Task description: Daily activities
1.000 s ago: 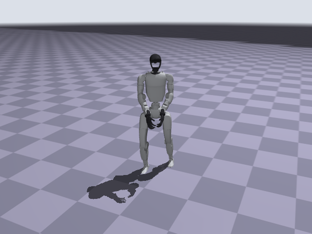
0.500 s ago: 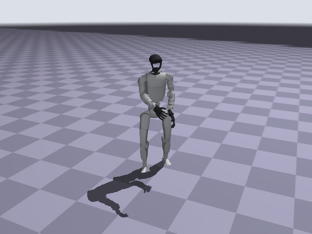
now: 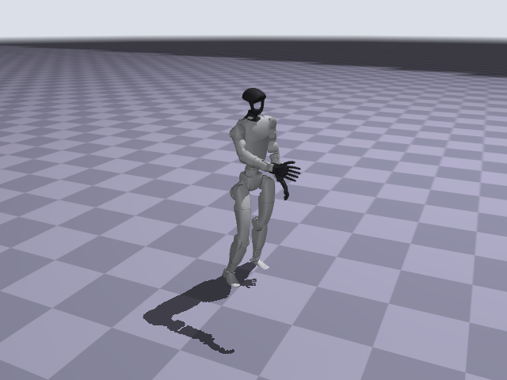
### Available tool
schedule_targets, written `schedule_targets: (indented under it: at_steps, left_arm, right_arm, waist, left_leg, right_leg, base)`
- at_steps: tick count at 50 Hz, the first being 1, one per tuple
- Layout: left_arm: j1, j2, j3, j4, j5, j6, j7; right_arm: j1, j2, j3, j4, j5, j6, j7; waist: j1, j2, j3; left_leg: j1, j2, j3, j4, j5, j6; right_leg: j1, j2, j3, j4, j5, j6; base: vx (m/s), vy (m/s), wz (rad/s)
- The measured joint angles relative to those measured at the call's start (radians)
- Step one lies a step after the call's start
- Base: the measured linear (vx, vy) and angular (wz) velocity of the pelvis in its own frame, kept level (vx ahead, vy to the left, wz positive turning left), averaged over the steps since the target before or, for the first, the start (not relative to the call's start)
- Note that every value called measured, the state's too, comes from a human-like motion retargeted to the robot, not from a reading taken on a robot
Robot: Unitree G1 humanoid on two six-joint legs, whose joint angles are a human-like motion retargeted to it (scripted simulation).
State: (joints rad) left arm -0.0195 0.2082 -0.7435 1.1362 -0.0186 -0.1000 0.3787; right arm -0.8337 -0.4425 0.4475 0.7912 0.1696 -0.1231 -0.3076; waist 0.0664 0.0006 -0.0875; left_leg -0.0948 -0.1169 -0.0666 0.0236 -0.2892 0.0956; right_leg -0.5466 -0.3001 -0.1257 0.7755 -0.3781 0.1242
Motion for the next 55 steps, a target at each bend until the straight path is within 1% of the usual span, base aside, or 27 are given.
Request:
schedule_targets:
  at_steps: [3, 5, 8, 10, 12, 13, 14, 18, 21, 25, 30, 33, 37, 42, 46, 50, 55]
  left_arm:
    - [-0.012, 0.006, 0.012, 0.000, -0.011, -0.003, -0.017]
    - [-0.033, 0.013, 0.022, -0.008, -0.023, -0.006, -0.032]
    - [-0.045, 0.018, 0.026, -0.023, -0.029, -0.017, -0.034]
    - [-0.006, 0.001, 0.017, -0.034, -0.020, -0.026, -0.016]
    - [-0.047, 0.020, 0.025, -0.044, -0.022, -0.025, -0.030]
    - [-0.026, 0.009, 0.020, -0.049, -0.016, -0.027, -0.020]
    - [-0.038, 0.014, 0.023, -0.052, -0.014, -0.026, -0.025]
    - [-0.080, 0.031, 0.037, -0.058, -0.001, -0.014, -0.046]
    - [-0.079, 0.034, 0.044, -0.054, 0.015, -0.004, -0.054]
    - [-0.074, 0.043, 0.051, -0.041, 0.036, 0.010, -0.066]
    - [-0.062, 0.058, 0.063, -0.030, 0.061, 0.025, -0.086]
    - [-0.057, 0.064, 0.073, -0.028, 0.070, 0.032, -0.097]
    - [-0.056, 0.069, 0.090, -0.033, 0.067, 0.039, -0.096]
    - [-0.099, 0.071, 0.121, -0.078, 0.059, 0.037, -0.053]
    - [-0.169, 0.077, 0.149, -0.147, 0.061, 0.031, 0.025]
    - [-0.268, 0.089, 0.177, -0.222, 0.084, 0.026, 0.123]
    - [-0.417, 0.107, 0.199, -0.275, 0.123, 0.029, 0.222]
  right_arm:
    - [0.027, 0.002, 0.003, -0.012, -0.005, -0.004, 0.021]
    - [0.031, 0.003, 0.007, -0.021, -0.007, -0.005, 0.036]
    - [0.054, 0.010, 0.021, -0.035, -0.018, -0.005, 0.044]
    - [0.116, 0.035, 0.039, -0.049, -0.044, -0.012, 0.032]
    - [0.087, 0.022, 0.034, -0.045, -0.045, -0.002, 0.052]
    - [0.115, 0.035, 0.042, -0.047, -0.061, -0.004, 0.045]
    - [0.107, 0.033, 0.042, -0.043, -0.065, 0.001, 0.052]
    - [0.061, 0.026, 0.035, -0.015, -0.082, 0.019, 0.073]
    - [0.047, 0.032, 0.030, 0.009, -0.096, 0.028, 0.073]
    - [0.024, 0.030, 0.017, 0.032, -0.103, 0.039, 0.065]
    - [0.011, 0.008, -0.002, 0.023, -0.091, 0.042, 0.058]
    - [0.018, -0.013, -0.013, -0.002, -0.077, 0.040, 0.063]
    - [0.042, -0.039, -0.025, -0.046, -0.058, 0.037, 0.069]
    - [0.110, -0.057, -0.042, -0.117, -0.044, 0.023, 0.059]
    - [0.213, -0.049, -0.055, -0.172, -0.042, 0.005, 0.042]
    - [0.344, -0.016, -0.063, -0.199, -0.046, -0.009, 0.028]
    - [0.515, 0.048, -0.042, -0.163, -0.044, -0.016, 0.029]
  waist:
    - [-0.009, 0.002, -0.008]
    - [-0.005, 0.020, -0.012]
    - [-0.004, 0.016, -0.030]
    - [0.004, -0.005, -0.072]
    - [0.010, 0.002, -0.065]
    - [0.018, -0.006, -0.081]
    - [0.022, -0.005, -0.079]
    - [0.044, 0.003, -0.055]
    - [0.057, 0.002, -0.051]
    - [0.061, -0.003, -0.049]
    - [0.077, -0.006, -0.050]
    - [0.082, -0.010, -0.051]
    - [0.076, -0.020, -0.051]
    - [0.046, -0.039, -0.041]
    - [0.007, -0.057, -0.024]
    - [-0.043, -0.075, -0.004]
    - [-0.119, -0.089, 0.022]
  left_leg:
    - [0.003, 0.004, -0.037, -0.020, 0.014, -0.006]
    - [0.004, 0.033, -0.057, -0.032, 0.018, -0.014]
    - [0.002, 0.039, -0.085, -0.037, 0.018, -0.019]
    - [-0.007, 0.021, -0.093, -0.039, 0.024, -0.018]
    - [-0.011, 0.043, -0.113, -0.019, 0.004, -0.024]
    - [-0.016, 0.037, -0.115, -0.003, -0.003, -0.024]
    - [-0.019, 0.044, -0.122, 0.013, -0.014, -0.027]
    - [-0.031, 0.077, -0.135, 0.097, -0.056, -0.047]
    - [-0.060, 0.091, -0.103, 0.182, -0.078, -0.063]
    - [-0.122, 0.119, 0.044, 0.305, -0.093, -0.066]
    - [-0.213, 0.162, 0.109, 0.429, -0.098, -0.071]
    - [-0.255, 0.181, 0.135, 0.441, -0.102, -0.068]
    - [-0.281, 0.188, 0.155, 0.396, -0.081, -0.069]
    - [-0.274, 0.185, 0.174, 0.346, -0.064, -0.070]
    - [-0.267, 0.183, 0.189, 0.328, -0.075, -0.072]
    - [-0.265, 0.186, 0.206, 0.315, -0.081, -0.084]
    - [-0.260, 0.197, 0.223, 0.277, -0.068, -0.106]
  right_leg:
    - [-0.007, 0.034, 0.036, -0.100, 0.026, 0.010]
    - [0.016, 0.083, 0.049, -0.232, 0.072, 0.013]
    - [0.032, 0.111, 0.086, -0.352, 0.119, 0.024]
    - [0.013, 0.104, 0.116, -0.357, 0.126, 0.029]
    - [0.057, 0.124, 0.097, -0.423, 0.149, 0.025]
    - [0.053, 0.119, 0.100, -0.409, 0.138, 0.021]
    - [0.070, 0.124, 0.091, -0.426, 0.136, 0.016]
    - [0.148, 0.153, 0.047, -0.497, 0.130, -0.005]
    - [0.181, 0.163, 0.020, -0.513, 0.119, -0.015]
    - [0.208, 0.162, -0.023, -0.525, 0.104, -0.026]
    - [0.228, 0.173, -0.061, -0.543, 0.099, -0.037]
    - [0.234, 0.177, -0.077, -0.552, 0.100, -0.038]
    - [0.234, 0.177, -0.085, -0.552, 0.098, -0.036]
    - [0.216, 0.169, -0.072, -0.518, 0.077, -0.034]
    - [0.188, 0.162, -0.052, -0.464, 0.050, -0.029]
    - [0.156, 0.162, -0.025, -0.410, 0.030, -0.017]
    - [0.127, 0.173, 0.038, -0.388, 0.029, 0.003]
  base:
    - [0.07, 0.02, 0.77]
    - [0.08, -0.02, 0.55]
    - [0.09, -0.06, 0.51]
    - [0.09, -0.10, 0.42]
    - [0.10, -0.13, 0.42]
    - [0.10, -0.14, 0.36]
    - [0.11, -0.15, 0.37]
    - [0.11, -0.15, 0.36]
    - [0.10, -0.14, 0.43]
    - [0.08, -0.11, 0.58]
    - [0.05, -0.08, 0.35]
    - [0.03, -0.03, 0.24]
    - [0.01, 0.00, 0.05]
    - [0.00, 0.00, 0.00]
    - [0.00, 0.00, 0.00]
    - [0.00, 0.00, 0.00]
    - [-0.02, -0.04, 0.00]
